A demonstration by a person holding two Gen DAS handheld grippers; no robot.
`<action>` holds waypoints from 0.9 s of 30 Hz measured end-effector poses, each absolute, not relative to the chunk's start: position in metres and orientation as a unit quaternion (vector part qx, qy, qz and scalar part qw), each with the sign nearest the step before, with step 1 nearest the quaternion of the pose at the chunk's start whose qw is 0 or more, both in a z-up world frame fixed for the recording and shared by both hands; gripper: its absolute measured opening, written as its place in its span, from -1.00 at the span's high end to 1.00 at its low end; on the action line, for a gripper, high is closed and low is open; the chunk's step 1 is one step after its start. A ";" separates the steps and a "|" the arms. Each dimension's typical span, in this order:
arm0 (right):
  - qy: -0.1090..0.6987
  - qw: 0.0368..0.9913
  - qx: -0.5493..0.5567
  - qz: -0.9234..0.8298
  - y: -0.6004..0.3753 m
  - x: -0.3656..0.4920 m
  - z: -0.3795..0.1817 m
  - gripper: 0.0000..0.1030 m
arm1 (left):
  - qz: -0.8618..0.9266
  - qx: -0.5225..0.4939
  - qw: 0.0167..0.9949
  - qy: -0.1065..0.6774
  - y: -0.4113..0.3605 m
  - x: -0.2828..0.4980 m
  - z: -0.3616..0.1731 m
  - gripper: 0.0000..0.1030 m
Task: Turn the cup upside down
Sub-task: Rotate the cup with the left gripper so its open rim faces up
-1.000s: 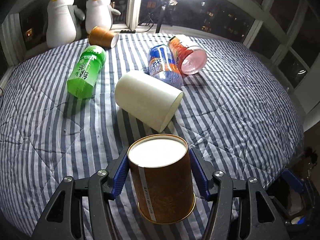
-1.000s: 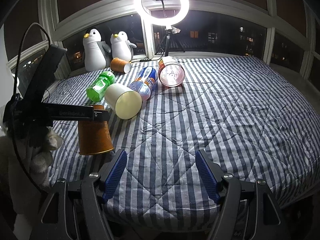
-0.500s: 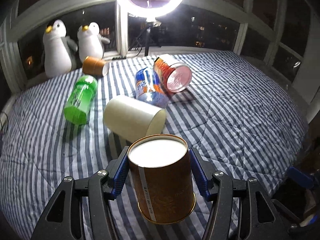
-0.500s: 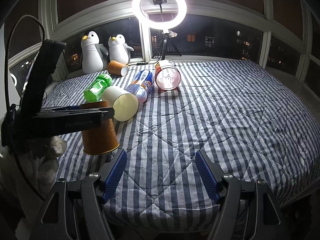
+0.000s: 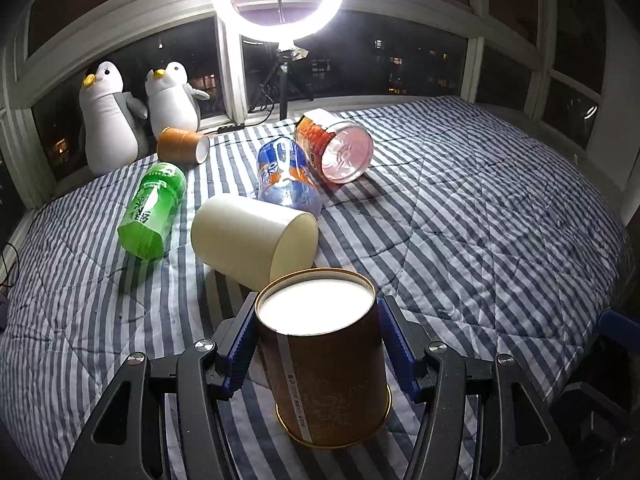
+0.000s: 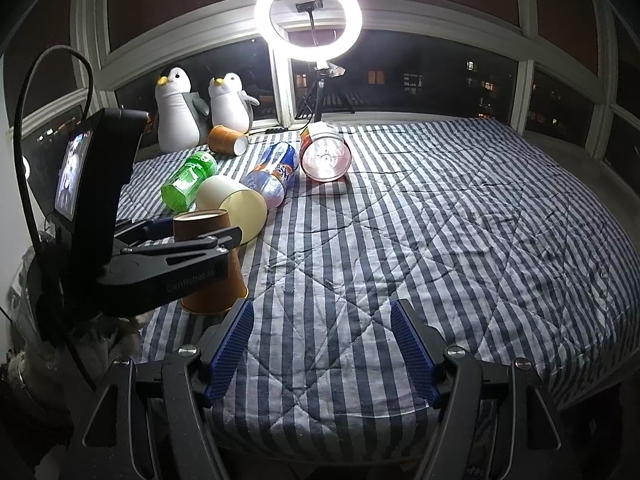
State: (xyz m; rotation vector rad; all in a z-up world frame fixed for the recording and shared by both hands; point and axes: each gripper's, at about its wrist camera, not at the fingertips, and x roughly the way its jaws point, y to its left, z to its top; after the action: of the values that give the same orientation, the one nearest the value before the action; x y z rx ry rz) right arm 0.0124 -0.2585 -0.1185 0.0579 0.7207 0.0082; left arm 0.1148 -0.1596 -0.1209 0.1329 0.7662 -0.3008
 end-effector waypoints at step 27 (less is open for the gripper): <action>0.349 0.936 0.032 0.004 -0.256 0.009 -0.114 -0.31 | -0.170 0.060 0.910 0.374 -0.156 0.087 -0.132 -0.63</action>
State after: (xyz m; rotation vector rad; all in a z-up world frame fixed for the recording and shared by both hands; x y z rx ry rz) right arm 0.0089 -0.2556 -0.1142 0.0661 0.7139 0.0081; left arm 0.0866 -0.1556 -0.1323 0.1240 0.7714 -0.3511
